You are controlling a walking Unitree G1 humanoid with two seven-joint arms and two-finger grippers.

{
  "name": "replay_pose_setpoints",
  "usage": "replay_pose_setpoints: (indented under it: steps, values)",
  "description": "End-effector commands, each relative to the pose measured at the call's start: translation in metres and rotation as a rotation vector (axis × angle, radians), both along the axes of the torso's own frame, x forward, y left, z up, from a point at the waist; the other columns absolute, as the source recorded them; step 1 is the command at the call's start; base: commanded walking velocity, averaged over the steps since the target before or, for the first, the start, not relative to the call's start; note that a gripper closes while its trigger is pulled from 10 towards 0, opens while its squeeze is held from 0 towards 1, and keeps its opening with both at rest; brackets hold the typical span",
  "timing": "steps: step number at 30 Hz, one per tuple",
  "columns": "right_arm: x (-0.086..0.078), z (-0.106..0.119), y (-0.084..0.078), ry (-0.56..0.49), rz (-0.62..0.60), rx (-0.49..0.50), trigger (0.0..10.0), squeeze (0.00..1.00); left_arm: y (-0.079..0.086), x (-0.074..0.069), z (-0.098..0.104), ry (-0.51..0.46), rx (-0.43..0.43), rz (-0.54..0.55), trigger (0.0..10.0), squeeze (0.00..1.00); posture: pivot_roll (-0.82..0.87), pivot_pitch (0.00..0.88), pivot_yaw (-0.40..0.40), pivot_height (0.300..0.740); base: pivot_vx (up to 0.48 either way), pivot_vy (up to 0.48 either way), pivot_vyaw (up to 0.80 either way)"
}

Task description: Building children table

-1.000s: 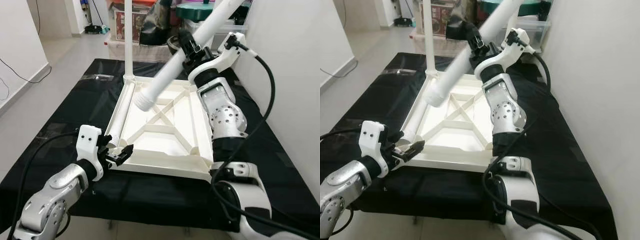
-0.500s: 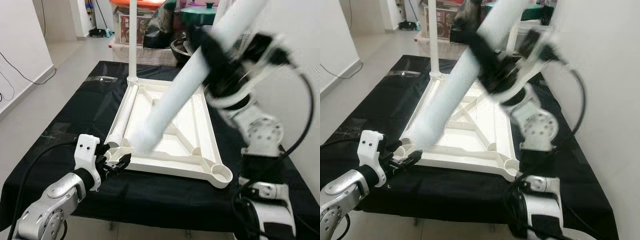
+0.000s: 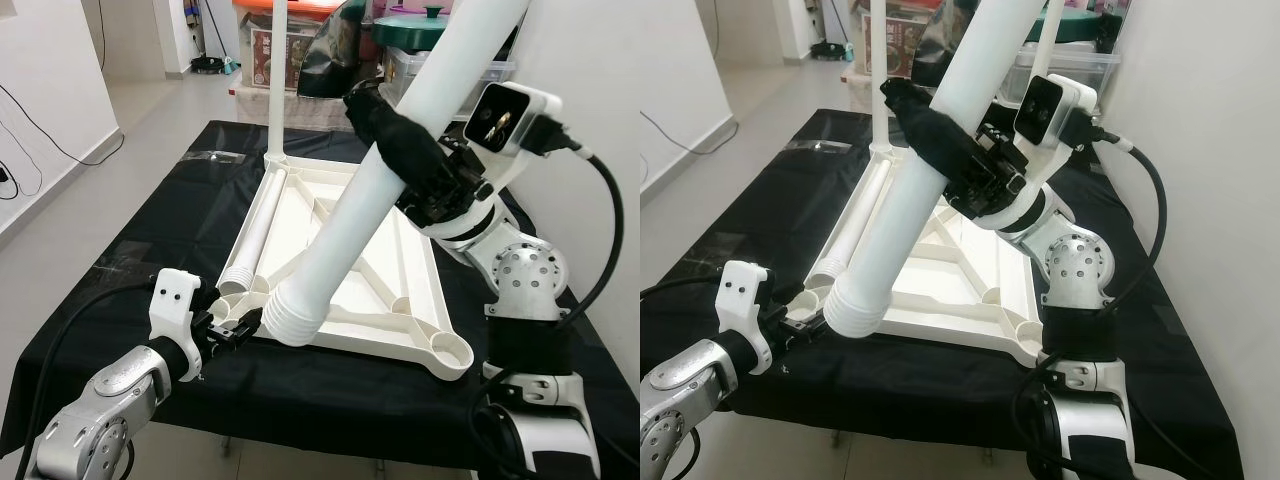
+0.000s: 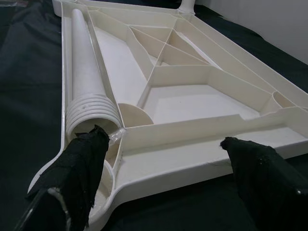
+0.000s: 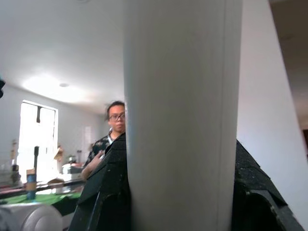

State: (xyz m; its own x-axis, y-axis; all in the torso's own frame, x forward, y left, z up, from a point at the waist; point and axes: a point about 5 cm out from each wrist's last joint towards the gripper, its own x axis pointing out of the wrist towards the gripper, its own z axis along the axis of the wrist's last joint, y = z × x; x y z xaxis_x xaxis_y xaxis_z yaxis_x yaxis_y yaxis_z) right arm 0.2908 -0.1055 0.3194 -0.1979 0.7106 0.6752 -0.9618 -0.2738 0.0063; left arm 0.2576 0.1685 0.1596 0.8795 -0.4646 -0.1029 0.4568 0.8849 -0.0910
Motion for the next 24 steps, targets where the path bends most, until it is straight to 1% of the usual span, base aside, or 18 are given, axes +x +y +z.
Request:
replay_pose_setpoints:
  steps: [1, 10, 11, 12, 13, 14, 15, 16, 17, 18, 20, 21, 22, 24]
  values:
    - [-0.005, 0.003, -0.001, -0.041, 0.019, -0.008, 0.0, 0.0, -0.001, -0.002, -0.004, 0.014, 0.002, -0.004, 10.0, 0.0, 0.15, 0.0, -0.067, 0.74, 0.0, 0.0, 0.0]
    - [-0.006, 0.001, 0.001, -0.051, 0.026, -0.019, 0.0, 0.0, -0.002, -0.002, -0.003, 0.012, -0.001, -0.011, 10.0, 0.0, 0.15, 0.0, -0.068, 0.74, 0.0, 0.0, 0.0]
    - [-0.003, -0.002, 0.003, -0.043, -0.004, -0.038, 0.0, 0.0, -0.005, -0.005, 0.0, 0.004, -0.009, -0.054, 10.0, 0.0, 0.14, 0.0, -0.069, 0.74, 0.0, 0.0, 0.0]
    - [0.001, -0.006, 0.006, -0.033, -0.044, -0.062, 0.0, 0.0, -0.01, -0.009, 0.002, -0.001, 0.004, -0.122, 10.0, 0.0, 0.15, 0.0, -0.069, 0.74, 0.0, 0.0, 0.0]
    - [0.001, -0.006, 0.006, -0.033, -0.044, -0.062, 0.0, 0.0, -0.01, -0.009, 0.002, -0.001, 0.004, -0.122, 10.0, 0.0, 0.15, 0.0, -0.069, 0.74, 0.0, 0.0, 0.0]
    - [0.004, -0.009, 0.008, -0.026, -0.071, -0.08, 0.0, 0.0, -0.013, -0.012, 0.003, -0.003, 0.015, -0.17, 10.0, 0.0, 0.15, 0.0, -0.069, 0.74, 0.0, 0.0, 0.0]
    - [0.004, -0.009, 0.008, -0.026, -0.071, -0.08, 0.0, 0.0, -0.013, -0.012, 0.003, -0.003, 0.015, -0.17, 10.0, 0.0, 0.15, 0.0, -0.069, 0.74, 0.0, 0.0, 0.0]
    - [0.006, -0.012, 0.009, -0.016, -0.087, -0.092, 0.0, 0.0, -0.015, -0.016, 0.003, 0.0, 0.042, -0.222, 10.0, 0.0, 0.15, 0.0, -0.07, 0.74, 0.0, 0.0, 0.0]
    - [0.006, -0.012, 0.009, -0.016, -0.087, -0.092, 0.0, 0.0, -0.015, -0.016, 0.003, 0.0, 0.042, -0.222, 10.0, 0.0, 0.15, 0.0, -0.07, 0.74, 0.0, 0.0, 0.0]
    - [0.008, -0.013, 0.009, -0.011, -0.097, -0.101, 0.0, 0.0, -0.015, -0.019, 0.003, 0.001, 0.066, -0.254, 10.0, 0.0, 0.15, 0.0, -0.069, 0.74, 0.0, 0.0, 0.0]
    - [0.008, -0.013, 0.009, -0.011, -0.097, -0.101, 0.0, 0.0, -0.015, -0.019, 0.003, 0.001, 0.066, -0.254, 10.0, 0.0, 0.15, 0.0, -0.069, 0.74, 0.0, 0.0, 0.0]
    - [0.008, -0.014, 0.009, -0.011, -0.103, -0.109, 0.0, 0.0, -0.015, -0.02, 0.004, 0.0, 0.079, -0.281, 10.0, 0.0, 0.15, 0.0, -0.068, 0.74, 0.0, 0.0, 0.0]
    - [0.008, -0.014, 0.009, -0.011, -0.103, -0.109, 0.0, 0.0, -0.015, -0.02, 0.004, 0.0, 0.079, -0.281, 10.0, 0.0, 0.15, 0.0, -0.068, 0.74, 0.0, 0.0, 0.0]
    - [0.01, -0.016, 0.01, -0.013, -0.115, -0.125, 0.0, 0.0, -0.016, -0.021, 0.008, -0.008, 0.098, -0.34, 10.0, 0.0, 0.15, 0.0, -0.066, 0.74, 0.0, 0.0, 0.0]
